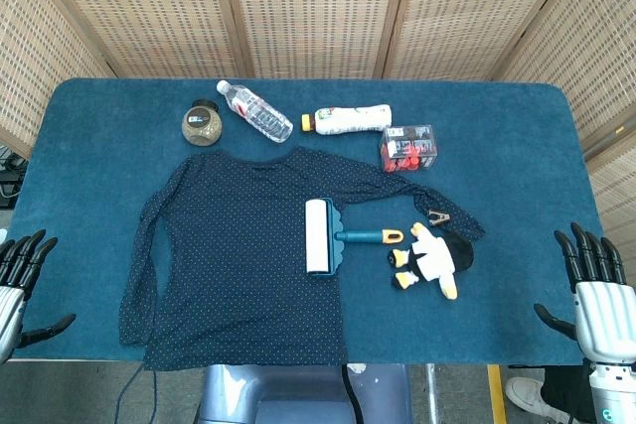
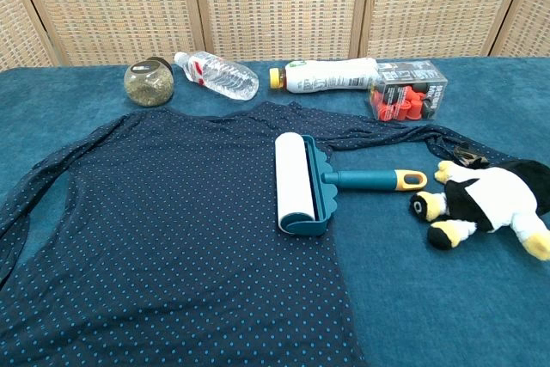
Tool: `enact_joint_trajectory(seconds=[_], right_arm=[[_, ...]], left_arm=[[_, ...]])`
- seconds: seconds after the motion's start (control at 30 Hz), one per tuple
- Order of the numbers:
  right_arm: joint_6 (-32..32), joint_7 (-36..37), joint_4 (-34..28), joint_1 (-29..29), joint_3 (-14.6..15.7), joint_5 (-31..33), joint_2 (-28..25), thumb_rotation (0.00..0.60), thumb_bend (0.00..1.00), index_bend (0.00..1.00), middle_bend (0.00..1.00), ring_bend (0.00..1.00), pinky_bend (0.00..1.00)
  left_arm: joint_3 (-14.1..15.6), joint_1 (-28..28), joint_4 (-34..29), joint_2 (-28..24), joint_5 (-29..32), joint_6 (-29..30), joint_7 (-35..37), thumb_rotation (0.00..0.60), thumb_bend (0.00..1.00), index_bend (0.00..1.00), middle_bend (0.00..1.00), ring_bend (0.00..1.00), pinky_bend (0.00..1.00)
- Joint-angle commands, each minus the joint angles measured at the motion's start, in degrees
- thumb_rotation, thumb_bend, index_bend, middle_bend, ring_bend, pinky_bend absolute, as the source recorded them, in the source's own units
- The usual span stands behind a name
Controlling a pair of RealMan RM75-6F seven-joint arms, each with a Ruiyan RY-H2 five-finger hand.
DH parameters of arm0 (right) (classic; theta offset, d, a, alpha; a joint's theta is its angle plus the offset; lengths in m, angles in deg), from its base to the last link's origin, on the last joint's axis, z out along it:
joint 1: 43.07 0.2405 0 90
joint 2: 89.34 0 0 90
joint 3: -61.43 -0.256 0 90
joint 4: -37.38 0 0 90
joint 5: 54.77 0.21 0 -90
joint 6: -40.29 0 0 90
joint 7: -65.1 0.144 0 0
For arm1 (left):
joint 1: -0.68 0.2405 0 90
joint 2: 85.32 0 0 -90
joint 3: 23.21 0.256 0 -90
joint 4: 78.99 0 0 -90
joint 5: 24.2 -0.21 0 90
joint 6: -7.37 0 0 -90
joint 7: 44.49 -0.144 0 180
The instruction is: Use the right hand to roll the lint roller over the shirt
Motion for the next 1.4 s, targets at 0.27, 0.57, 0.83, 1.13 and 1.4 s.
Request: enact_joint_trajectory(seconds=[0.27,0.57,0.83,1.13,1.4], right_arm=[[-2.88,-0.32,-0.13,1.72,-0.38,0.74,0.80,0.600,0.00,0.00,0.00,0.00,0.00],[-14.39,-9.22,1.70,15.23,-8.92,4.00,5.18,0.600,0.00,0.00,0.82,0.90,0.80],[-39.60,-23.50,0.15,35.12,-15.55,36.17,7.14,0.600,0.00,0.00,0.97,1.00,1.00],[-37.16,-34.70,8.64,47.20,-11.48,51.57,18.44,0.600,0.00,0.03,1.00,1.00,1.00],[-36.19,-34.08,12.75,51.43,-10.58,57.51,24.89,0.600,0.23,0.32,1.00,1.00,1.00]], left_arm=[[-0.07,-0.17,-0.16,0.36,0.29,-0.50,-0.43,0.600,0.00,0.00,0.00,0.00,0.00],[-1.64,-1.92,0.58,0.99,3.47,-3.47,-0.20,0.600,0.00,0.00,0.00,0.00,0.00],[-3.43,-3.10,1.13,1.43,9.14,-6.61,-0.74,0.600,0.00,0.00,0.00,0.00,0.00],[-4.26,-4.13,1.86,1.72,12.38,-9.12,-1.17,0.600,0.00,0.00,0.00,0.00,0.00],[-4.74,-5.09,2.55,2.02,14.20,-11.04,-1.25,0.600,0.00,0.00,0.00,0.00,0.00]])
